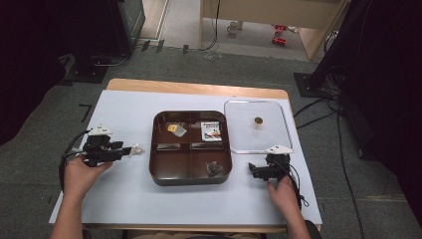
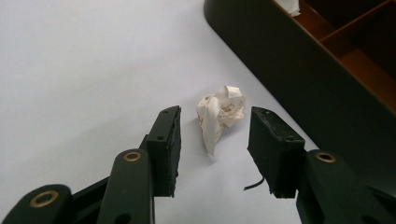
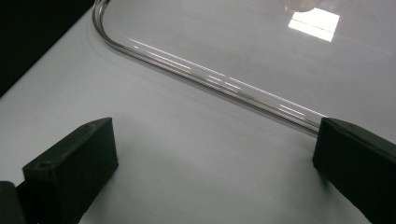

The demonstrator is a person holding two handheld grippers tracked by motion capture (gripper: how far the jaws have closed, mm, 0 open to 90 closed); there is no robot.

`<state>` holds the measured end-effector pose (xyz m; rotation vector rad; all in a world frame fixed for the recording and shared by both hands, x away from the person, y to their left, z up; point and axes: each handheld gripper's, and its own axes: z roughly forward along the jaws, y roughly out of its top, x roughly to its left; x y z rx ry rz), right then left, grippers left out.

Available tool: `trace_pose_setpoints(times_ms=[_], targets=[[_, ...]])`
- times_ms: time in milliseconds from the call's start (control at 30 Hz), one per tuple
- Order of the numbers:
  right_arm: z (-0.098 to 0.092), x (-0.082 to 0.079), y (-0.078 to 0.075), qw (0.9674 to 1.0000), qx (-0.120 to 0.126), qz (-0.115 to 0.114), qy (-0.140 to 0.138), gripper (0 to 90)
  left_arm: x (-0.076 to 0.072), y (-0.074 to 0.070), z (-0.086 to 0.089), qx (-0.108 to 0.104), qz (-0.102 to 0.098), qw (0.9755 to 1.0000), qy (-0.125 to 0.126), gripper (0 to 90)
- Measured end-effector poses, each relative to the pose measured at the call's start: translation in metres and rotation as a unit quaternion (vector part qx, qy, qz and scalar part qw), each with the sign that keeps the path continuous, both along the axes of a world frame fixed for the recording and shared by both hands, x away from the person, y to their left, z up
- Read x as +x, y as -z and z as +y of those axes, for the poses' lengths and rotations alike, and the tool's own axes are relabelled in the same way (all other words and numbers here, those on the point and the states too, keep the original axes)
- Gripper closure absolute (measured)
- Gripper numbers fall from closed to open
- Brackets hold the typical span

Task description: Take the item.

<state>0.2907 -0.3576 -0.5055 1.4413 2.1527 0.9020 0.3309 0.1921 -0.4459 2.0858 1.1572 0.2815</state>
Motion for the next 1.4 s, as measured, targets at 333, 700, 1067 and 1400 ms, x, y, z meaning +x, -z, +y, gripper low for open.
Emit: trace_pose_setpoints(times_ms=[333, 700, 1067, 1400], targets=[[0.0, 0.0, 0.0, 1.0, 0.0, 0.0, -0.001, 0.0, -0.007, -0.001, 0.013, 0.001, -0.01, 0.9999, -0.014, 52.2], [0.0, 0.0, 0.0, 1.0, 0.0, 0.0, -0.001, 0.0, -0.007, 0.008, 0.032, 0.02, -0.006, 0.9988, -0.044, 47.6], [0.0, 0.0, 0.0, 1.0, 0.0, 0.0, -0.001, 0.0, -0.004, 0.017, 0.048, 0.036, 0.006, 0.9964, -0.076, 46.7], [0.0, 0.0, 0.0, 1.0, 0.0, 0.0, -0.001, 0.0, 0.004, 0.03, 0.056, 0.043, 0.02, 0.9948, -0.09, 45.4]])
